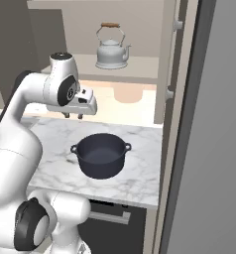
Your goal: Pick the kettle from the cabinet and place it on a stove burner. Then pick the pot from the counter and place it on another stove burner. Finally, turn both burners on.
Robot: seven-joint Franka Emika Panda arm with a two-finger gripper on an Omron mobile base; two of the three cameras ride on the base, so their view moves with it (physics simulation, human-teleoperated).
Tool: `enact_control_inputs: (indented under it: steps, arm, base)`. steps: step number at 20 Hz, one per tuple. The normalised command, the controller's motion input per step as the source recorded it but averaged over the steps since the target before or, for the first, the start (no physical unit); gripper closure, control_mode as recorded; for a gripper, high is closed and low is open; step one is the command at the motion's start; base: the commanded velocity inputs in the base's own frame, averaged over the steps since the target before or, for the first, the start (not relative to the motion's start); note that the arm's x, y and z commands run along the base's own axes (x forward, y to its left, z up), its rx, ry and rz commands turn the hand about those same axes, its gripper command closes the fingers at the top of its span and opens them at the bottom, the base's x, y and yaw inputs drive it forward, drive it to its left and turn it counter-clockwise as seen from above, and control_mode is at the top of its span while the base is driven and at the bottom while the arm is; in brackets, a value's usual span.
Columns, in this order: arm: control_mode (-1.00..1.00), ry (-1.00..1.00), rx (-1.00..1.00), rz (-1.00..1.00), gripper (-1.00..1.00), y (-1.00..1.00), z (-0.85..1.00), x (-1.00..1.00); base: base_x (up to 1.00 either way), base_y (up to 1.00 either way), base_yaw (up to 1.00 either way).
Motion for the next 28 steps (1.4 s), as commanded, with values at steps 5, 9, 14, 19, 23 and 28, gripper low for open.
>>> enact_control_inputs:
  steps: [5,9,14,19,23,28]
  arm:
    - [-1.0,-0.07,0.0,0.0,-1.0,0.0,0.0,-0.07]
    - [-1.0,-0.23,0.0,0.0,-1.0,0.0,0.0,-0.19]
    - [-1.0,-0.27,-0.01,0.0,-1.0,0.0,0.04,-0.29]
    - [-1.0,-0.19,-0.02,-0.01,-1.0,0.0,0.16,-0.23]
    - [-1.0,-0.16,-0.01,-0.02,-1.0,-0.01,0.24,-0.15]
    - [-1.0,-0.14,0.0,-0.02,-1.0,0.0,0.3,-0.05]
  base:
    - [0.0,0.0,0.0]
    - [0.0,0.0,0.0]
    - [0.0,0.0,0.0]
    - [0.0,0.0,0.0]
    - [0.0,0.0,0.0]
    - [0.0,0.0,0.0]
